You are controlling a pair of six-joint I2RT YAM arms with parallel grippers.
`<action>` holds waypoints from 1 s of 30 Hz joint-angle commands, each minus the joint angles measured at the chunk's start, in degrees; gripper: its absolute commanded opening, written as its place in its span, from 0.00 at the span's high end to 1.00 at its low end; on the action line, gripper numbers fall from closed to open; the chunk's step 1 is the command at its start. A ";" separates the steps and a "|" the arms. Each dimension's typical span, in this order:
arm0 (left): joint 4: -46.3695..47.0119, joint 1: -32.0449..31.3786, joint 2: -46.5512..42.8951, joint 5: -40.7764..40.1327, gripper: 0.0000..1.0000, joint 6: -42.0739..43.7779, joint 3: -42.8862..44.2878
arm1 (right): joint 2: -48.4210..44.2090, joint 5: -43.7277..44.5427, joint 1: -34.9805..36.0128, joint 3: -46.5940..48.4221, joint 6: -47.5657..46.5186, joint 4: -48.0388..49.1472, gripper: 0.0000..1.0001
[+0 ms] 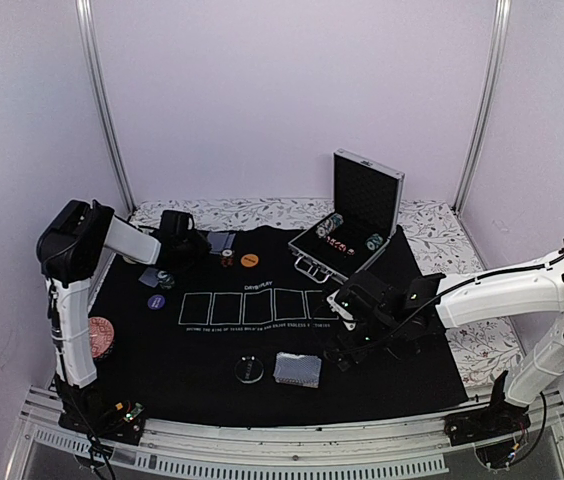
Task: Distribute texas hold em gaming equipment
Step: Distribute the poker card in the big blind area, then adjust the face-down deck piles in the dealer area.
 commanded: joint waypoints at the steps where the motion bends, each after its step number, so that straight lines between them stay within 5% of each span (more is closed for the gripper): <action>1: -0.19 -0.16 -2.96 0.38 0.64 -0.86 -1.90 | 0.06 1.03 -0.20 1.60 -0.47 -0.58 0.03; 13: -3.16 -3.53 -18.14 -8.70 0.59 4.56 -6.08 | -1.82 -2.70 -0.20 2.25 -0.34 0.79 0.03; 20: -5.44 -18.56 -34.98 -24.38 0.37 29.87 -9.32 | -0.26 -6.28 0.02 0.93 -0.47 4.40 0.03; 25: -13.31 -21.29 -40.79 -3.79 0.27 30.25 -15.28 | 4.13 -6.39 0.24 1.17 -0.94 5.72 0.03; 30: -18.07 -24.07 -44.35 8.81 0.32 26.09 -22.91 | 7.55 -5.41 0.96 1.59 -1.54 5.75 0.04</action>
